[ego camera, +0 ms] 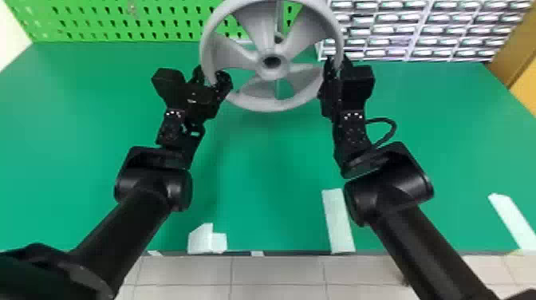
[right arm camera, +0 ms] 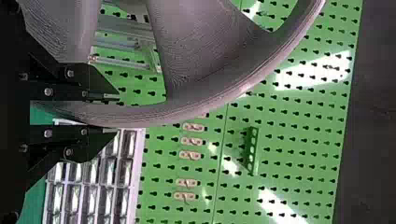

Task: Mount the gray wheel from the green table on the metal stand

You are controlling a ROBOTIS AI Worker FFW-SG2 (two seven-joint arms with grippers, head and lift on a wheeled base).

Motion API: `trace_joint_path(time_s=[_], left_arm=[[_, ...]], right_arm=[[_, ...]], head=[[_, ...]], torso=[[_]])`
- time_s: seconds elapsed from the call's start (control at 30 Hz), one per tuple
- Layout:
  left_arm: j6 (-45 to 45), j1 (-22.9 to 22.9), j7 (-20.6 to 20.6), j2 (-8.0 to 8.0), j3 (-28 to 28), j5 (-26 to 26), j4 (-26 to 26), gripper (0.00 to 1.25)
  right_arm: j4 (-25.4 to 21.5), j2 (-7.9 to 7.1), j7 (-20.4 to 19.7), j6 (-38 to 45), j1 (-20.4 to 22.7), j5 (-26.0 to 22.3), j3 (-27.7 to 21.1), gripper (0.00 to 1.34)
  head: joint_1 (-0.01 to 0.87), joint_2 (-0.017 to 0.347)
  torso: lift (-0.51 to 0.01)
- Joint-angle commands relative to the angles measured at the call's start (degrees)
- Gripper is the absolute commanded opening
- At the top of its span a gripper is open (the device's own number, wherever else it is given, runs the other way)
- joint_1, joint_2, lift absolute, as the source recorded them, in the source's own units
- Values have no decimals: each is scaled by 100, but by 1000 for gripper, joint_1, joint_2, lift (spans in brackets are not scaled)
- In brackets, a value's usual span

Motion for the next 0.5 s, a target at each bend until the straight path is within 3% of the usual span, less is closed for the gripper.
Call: trace_joint_path(time_s=[0.0, 0.47], left_arm=[[-6, -16, 0, -16, 41, 10, 26, 393], [-50, -113, -18, -34, 50, 27, 158, 393]], right_arm=[[23, 6, 1, 0, -16, 0, 15, 230], [58, 15, -8, -44, -51, 0, 24, 230]], head=[[867, 52], [867, 52]], torso=[[-100], [-100]])
